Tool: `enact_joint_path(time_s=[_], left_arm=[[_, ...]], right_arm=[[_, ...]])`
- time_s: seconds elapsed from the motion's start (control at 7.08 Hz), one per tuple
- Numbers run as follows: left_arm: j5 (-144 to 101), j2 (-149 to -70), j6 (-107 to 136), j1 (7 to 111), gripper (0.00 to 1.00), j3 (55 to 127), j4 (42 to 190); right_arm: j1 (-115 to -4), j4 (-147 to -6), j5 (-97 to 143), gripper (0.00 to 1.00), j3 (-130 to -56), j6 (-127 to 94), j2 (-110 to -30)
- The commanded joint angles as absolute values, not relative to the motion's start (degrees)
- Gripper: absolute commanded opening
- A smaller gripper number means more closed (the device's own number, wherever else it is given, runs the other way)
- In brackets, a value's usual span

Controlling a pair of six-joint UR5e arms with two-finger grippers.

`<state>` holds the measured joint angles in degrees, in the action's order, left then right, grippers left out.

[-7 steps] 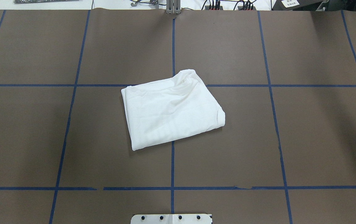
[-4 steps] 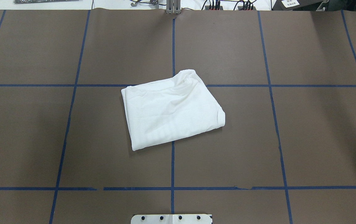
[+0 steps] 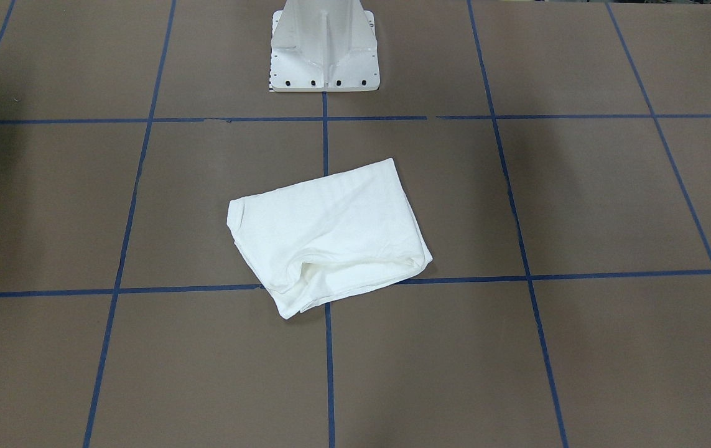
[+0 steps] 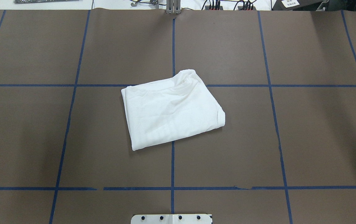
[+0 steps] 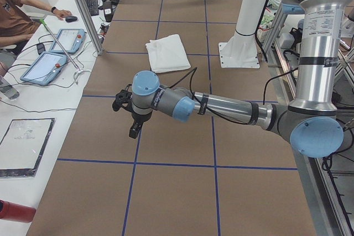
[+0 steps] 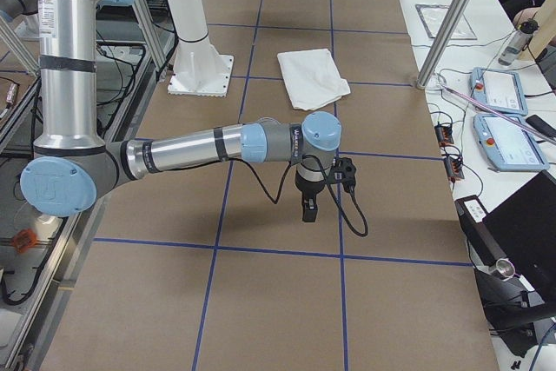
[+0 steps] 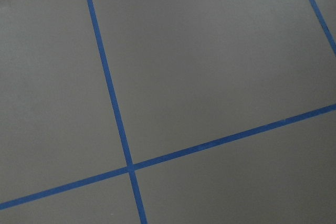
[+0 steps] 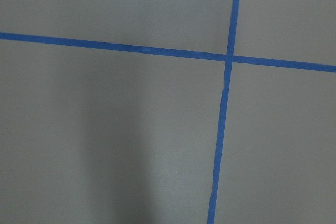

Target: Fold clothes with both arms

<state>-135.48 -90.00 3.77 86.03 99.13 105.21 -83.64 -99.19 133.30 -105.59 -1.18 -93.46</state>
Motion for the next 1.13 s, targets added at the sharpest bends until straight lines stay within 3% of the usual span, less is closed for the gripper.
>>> enact_joint_path(time_s=[0.0, 0.99], left_arm=[[-136.9, -87.1, 4.0, 86.4, 1.0, 100.5, 106.3], [-136.9, -87.5, 4.2, 86.4, 1.0, 100.6, 106.3]], right_arm=[[-83.1, -99.1, 133.2, 1.0, -106.3, -1.5, -94.3], [-83.1, -99.1, 130.8, 1.0, -107.7, -0.5, -96.6]])
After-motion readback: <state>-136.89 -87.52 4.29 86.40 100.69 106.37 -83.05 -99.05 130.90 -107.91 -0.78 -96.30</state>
